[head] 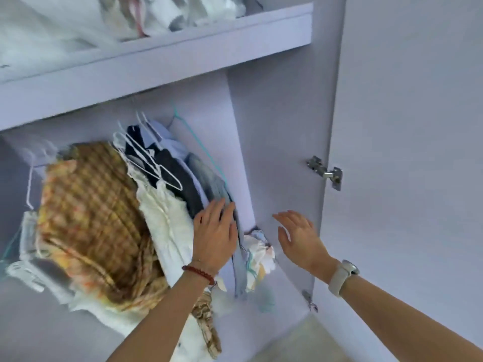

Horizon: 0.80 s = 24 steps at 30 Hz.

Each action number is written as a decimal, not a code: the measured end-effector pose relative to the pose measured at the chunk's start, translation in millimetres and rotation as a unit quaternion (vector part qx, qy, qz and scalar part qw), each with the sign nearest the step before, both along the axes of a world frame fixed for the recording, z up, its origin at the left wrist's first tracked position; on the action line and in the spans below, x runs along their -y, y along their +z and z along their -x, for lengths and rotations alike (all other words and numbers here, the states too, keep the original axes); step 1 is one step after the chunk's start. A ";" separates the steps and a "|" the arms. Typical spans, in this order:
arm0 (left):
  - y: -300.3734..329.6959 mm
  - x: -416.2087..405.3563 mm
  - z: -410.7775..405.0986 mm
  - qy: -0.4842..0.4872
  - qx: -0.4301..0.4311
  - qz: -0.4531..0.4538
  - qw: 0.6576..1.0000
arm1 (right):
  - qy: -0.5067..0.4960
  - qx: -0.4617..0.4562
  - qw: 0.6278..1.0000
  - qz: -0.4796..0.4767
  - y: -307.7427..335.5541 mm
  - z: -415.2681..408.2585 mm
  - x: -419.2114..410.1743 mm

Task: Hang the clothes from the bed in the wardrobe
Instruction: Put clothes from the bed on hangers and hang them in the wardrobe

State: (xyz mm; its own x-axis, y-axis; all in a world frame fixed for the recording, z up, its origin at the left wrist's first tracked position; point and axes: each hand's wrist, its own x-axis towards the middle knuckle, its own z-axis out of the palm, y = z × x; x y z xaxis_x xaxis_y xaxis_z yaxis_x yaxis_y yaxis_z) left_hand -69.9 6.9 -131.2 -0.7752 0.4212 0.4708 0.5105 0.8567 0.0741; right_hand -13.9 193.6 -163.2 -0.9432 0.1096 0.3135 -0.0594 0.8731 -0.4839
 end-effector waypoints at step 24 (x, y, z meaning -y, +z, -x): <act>28.3 66.1 134.3 0.150 -0.007 -0.037 0.988 | 0.103 0.157 0.887 0.422 152.5 235.1 100.7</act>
